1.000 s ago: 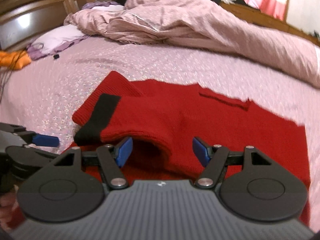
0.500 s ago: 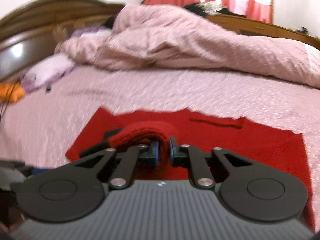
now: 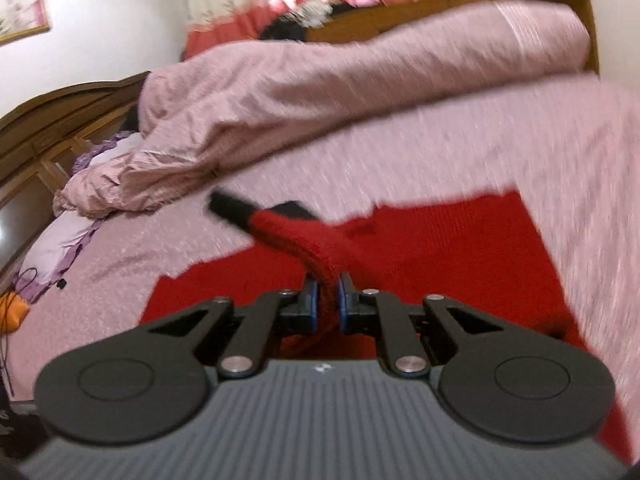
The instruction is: Fold small clothes
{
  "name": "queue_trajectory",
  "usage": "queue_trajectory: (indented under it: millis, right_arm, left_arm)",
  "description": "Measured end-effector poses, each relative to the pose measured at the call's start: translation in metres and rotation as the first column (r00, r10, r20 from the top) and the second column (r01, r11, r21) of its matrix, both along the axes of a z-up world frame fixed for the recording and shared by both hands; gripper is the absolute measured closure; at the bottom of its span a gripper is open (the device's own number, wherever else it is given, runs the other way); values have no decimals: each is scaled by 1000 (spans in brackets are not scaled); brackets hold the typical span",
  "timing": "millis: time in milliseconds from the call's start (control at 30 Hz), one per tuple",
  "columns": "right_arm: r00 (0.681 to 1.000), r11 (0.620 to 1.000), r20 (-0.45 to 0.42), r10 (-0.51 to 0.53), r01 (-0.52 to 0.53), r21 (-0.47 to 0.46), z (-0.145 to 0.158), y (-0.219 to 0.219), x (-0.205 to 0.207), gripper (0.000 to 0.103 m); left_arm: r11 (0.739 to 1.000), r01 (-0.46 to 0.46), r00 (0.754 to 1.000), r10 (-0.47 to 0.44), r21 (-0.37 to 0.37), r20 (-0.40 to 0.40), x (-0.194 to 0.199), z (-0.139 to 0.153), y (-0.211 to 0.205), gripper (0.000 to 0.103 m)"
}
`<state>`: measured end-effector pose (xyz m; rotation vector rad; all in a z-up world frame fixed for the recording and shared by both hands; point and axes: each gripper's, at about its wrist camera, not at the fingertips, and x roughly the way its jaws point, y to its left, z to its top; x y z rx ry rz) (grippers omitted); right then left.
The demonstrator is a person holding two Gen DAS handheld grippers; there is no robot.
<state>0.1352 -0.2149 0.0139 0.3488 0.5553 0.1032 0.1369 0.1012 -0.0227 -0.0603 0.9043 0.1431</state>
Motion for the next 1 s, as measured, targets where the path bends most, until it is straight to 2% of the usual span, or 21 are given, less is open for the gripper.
queue_trajectory:
  millis: [133,167,200,267,300,400,600,767,867,1000]
  right_arm:
    - [996,997,-77,-40,44,58,-29,-10,-3,88]
    - [995,996,-91,-43,50,73,-32,-12,-5,84]
    - [993,994,-105,-57,66,85,-36,-15,-7,74]
    - [991,991,-108,-81,91,94,-39,-21,-16,63]
    - [991,990,-107,-83,94,100,-39,-24,-18,61]
    - [990,990,-110,-92,102,93,-39,-33,-28,60]
    - [973,979,-119,-199,202,9,-36,-50,-46,57]
    - [972,975,-74,-222,220,-32,-22,-69,-55,57]
    - [979,977,-28,-201,199,-76,-11,-77,-47,57]
    - [989,980,-22,-145,140,-138,-11,-81,-19,57]
  left_arm:
    - [1000,0,1000,0,6,0,0,0,0,23]
    - [1000,0,1000,0,8,0,0,0,-1,23]
    - [1000,0,1000,0,11,0,-1,0,-1,22]
    - [1000,-1,1000,1,16,1,-1,1,-2,22]
    - [1000,0,1000,0,19,1,-1,1,-2,22]
    - [999,2,1000,-2,33,1,-3,3,-3,22]
    - [999,3,1000,-3,44,3,-8,11,-2,22]
    - [999,14,999,-16,46,46,-14,29,-5,22]
    - [999,29,997,-32,43,72,-15,41,-9,22]
    - [998,64,994,-66,29,89,-10,51,-19,22]
